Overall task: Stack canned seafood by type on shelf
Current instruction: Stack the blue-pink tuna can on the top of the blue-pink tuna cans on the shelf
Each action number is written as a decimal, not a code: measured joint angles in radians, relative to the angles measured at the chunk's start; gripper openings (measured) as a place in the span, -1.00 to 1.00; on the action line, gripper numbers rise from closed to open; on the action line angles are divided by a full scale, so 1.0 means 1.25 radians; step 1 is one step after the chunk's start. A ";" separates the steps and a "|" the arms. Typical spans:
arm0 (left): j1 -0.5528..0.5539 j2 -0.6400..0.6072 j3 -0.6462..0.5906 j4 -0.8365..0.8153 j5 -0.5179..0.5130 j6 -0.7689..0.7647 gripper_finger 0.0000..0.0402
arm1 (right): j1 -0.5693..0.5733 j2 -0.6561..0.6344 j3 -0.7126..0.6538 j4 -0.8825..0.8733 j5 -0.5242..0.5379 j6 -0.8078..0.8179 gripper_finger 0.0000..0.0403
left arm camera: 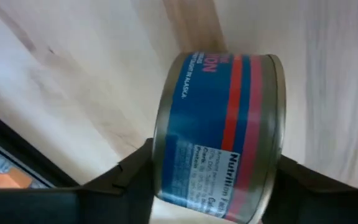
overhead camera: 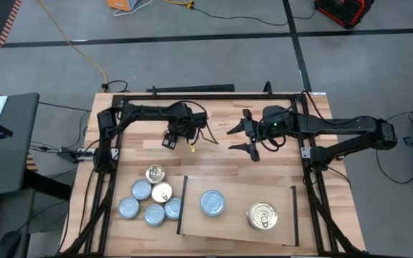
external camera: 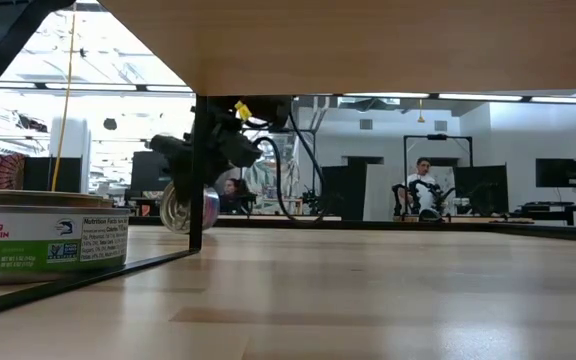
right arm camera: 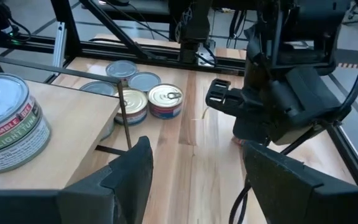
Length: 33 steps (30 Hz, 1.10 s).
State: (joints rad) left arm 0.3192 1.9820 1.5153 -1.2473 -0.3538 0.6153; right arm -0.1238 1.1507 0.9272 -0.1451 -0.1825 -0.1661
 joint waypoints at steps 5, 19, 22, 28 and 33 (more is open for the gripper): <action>-0.009 0.000 0.023 -0.044 0.007 -0.040 -0.12 | -0.001 -0.001 0.000 -0.016 0.000 0.000 0.37; -0.061 -0.295 0.072 0.222 0.160 -0.255 -0.12 | 0.030 -0.041 -0.001 -0.115 0.050 0.109 0.37; -0.099 -0.338 0.063 0.299 0.162 -0.283 -0.12 | 0.055 -0.027 -0.001 -0.089 0.107 0.095 0.37; -0.179 -0.373 0.006 0.472 0.174 -0.350 -0.12 | 0.123 -0.032 -0.001 0.043 0.200 0.050 0.37; -0.249 -0.382 -0.072 0.626 0.165 -0.369 -0.12 | 0.191 -0.040 0.000 0.080 0.288 -0.030 0.37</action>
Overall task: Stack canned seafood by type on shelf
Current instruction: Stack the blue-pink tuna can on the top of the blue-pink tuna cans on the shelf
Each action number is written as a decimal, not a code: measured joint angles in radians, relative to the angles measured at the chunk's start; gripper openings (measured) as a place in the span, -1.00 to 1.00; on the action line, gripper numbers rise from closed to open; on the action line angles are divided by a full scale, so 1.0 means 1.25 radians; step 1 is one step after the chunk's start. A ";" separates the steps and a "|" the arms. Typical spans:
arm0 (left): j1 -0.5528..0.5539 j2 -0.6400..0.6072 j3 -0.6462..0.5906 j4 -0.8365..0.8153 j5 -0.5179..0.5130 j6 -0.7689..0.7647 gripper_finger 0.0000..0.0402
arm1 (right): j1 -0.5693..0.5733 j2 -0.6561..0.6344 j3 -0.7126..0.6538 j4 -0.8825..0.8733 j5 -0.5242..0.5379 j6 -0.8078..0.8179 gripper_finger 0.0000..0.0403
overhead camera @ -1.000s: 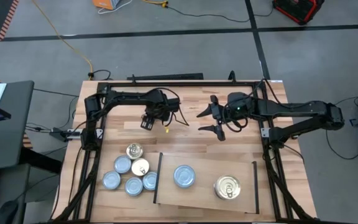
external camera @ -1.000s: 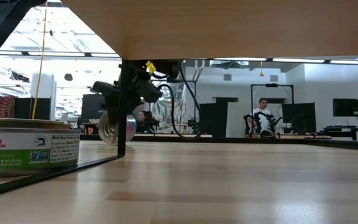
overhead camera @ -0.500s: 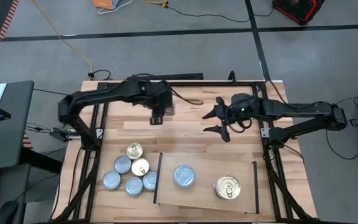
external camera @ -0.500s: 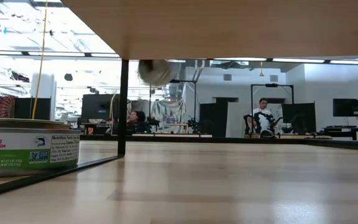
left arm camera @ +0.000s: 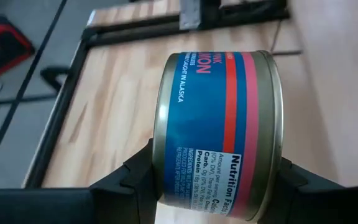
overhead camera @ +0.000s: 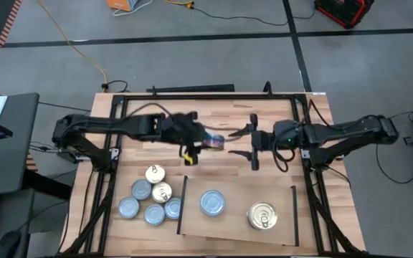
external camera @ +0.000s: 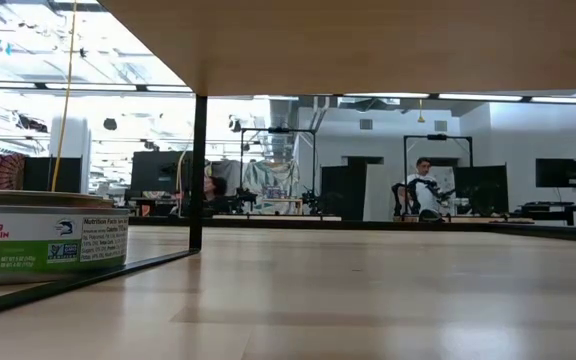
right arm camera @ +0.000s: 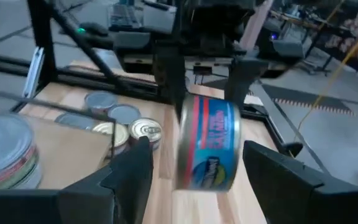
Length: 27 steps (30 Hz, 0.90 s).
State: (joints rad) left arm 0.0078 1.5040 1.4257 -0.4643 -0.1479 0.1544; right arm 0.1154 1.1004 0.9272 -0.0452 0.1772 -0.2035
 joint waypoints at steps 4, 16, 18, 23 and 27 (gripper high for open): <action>-0.047 0.000 -0.053 0.130 -0.053 0.003 -0.12 | 0.035 0.001 0.000 0.026 0.006 -0.012 0.37; -0.106 0.002 -0.086 0.316 -0.108 0.018 -0.12 | 0.074 0.001 0.000 0.102 0.009 -0.085 0.37; -0.110 0.002 -0.086 0.326 -0.108 0.023 -0.12 | 0.075 0.001 0.000 0.114 0.009 -0.096 0.37; -0.121 0.002 -0.085 0.322 -0.121 0.050 -0.12 | 0.074 0.001 0.000 0.120 0.009 -0.132 0.37; -0.123 0.002 -0.085 0.323 -0.125 0.059 -0.12 | 0.073 0.001 0.000 0.116 0.006 -0.137 0.47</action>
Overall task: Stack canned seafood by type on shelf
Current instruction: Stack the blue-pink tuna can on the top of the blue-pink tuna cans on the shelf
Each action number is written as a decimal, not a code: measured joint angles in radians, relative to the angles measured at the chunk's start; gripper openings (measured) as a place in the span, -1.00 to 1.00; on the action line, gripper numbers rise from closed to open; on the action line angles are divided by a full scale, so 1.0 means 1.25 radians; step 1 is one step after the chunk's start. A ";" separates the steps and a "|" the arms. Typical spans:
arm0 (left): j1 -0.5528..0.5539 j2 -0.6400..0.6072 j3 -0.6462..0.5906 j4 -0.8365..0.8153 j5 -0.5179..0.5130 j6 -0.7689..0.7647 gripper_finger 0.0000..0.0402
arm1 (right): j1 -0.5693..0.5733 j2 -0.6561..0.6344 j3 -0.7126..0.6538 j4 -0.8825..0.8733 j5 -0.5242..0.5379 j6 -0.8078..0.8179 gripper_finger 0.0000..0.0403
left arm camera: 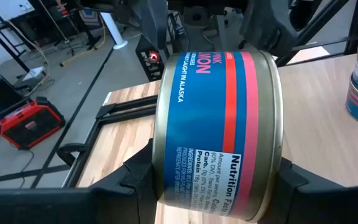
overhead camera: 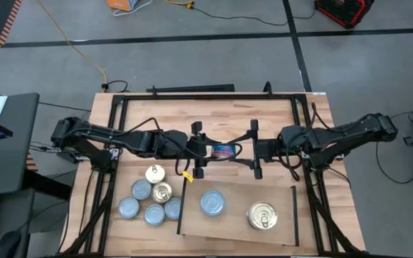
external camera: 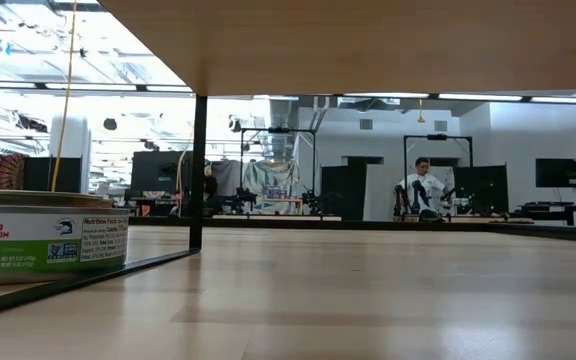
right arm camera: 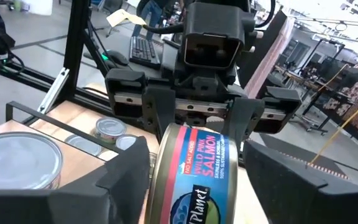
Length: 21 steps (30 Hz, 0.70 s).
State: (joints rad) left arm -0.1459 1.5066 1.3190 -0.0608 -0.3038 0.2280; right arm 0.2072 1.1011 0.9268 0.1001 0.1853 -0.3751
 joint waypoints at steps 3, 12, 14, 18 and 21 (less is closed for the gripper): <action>0.000 0.000 0.000 0.002 0.000 0.009 -0.12 | 0.000 0.000 0.000 0.000 0.000 0.014 0.63; 0.000 0.000 0.000 0.013 -0.041 0.000 -0.12 | -0.005 0.000 0.000 -0.015 -0.002 0.027 0.93; 0.000 0.000 0.000 0.022 -0.038 -0.006 -0.12 | -0.018 0.000 0.000 -0.023 0.000 0.037 0.87; 0.000 0.000 0.000 0.032 -0.040 -0.005 -0.12 | -0.047 0.000 0.000 -0.034 -0.001 0.069 0.72; 0.001 0.000 0.000 0.044 -0.036 -0.003 -0.12 | -0.051 0.000 0.000 -0.034 -0.001 0.070 0.63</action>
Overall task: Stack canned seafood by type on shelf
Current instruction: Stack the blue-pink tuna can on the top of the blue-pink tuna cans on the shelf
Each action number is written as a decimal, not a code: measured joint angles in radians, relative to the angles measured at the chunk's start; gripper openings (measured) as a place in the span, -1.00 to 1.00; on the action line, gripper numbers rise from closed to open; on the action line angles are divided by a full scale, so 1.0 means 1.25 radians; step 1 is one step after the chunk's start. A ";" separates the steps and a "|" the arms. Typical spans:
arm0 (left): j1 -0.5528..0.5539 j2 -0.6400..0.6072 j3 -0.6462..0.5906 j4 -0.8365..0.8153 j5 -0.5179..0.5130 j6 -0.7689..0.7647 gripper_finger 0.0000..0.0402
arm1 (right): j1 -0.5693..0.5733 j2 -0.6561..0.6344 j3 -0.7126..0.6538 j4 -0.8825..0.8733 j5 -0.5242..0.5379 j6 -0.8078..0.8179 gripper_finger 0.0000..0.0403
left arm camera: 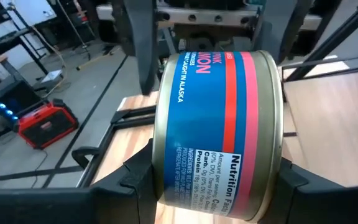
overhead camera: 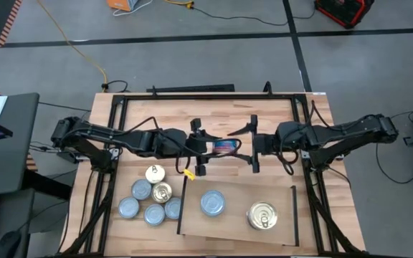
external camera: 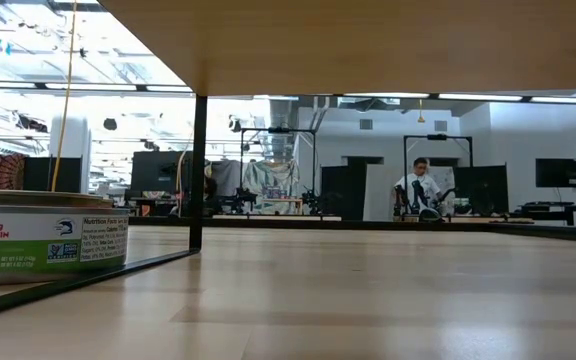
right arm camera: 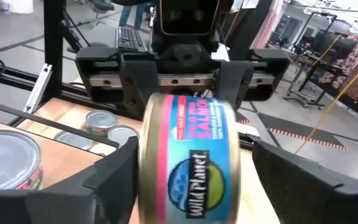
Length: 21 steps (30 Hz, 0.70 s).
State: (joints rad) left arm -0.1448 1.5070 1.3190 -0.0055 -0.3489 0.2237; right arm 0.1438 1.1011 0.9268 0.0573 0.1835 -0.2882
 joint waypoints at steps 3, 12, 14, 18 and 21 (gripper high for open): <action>-0.001 0.000 0.000 0.028 0.013 0.000 -0.12 | 0.006 0.000 0.000 -0.008 -0.002 -0.003 0.54; 0.003 0.000 0.000 0.060 0.030 -0.008 -0.03 | 0.006 0.000 0.000 -0.012 -0.003 0.057 0.07; 0.003 0.000 0.000 0.056 0.031 -0.009 0.07 | 0.005 0.000 0.007 -0.038 -0.002 0.063 0.04; 0.003 0.000 0.001 0.057 -0.008 -0.014 0.19 | 0.005 0.001 0.047 -0.109 -0.002 0.084 0.04; 0.001 -0.003 0.001 0.056 -0.048 0.002 0.25 | 0.003 -0.005 0.079 -0.170 0.001 0.113 0.04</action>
State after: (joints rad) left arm -0.1433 1.5030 1.3201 0.0646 -0.4084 0.2267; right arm 0.1478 1.0950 1.0254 -0.1552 0.1852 -0.1472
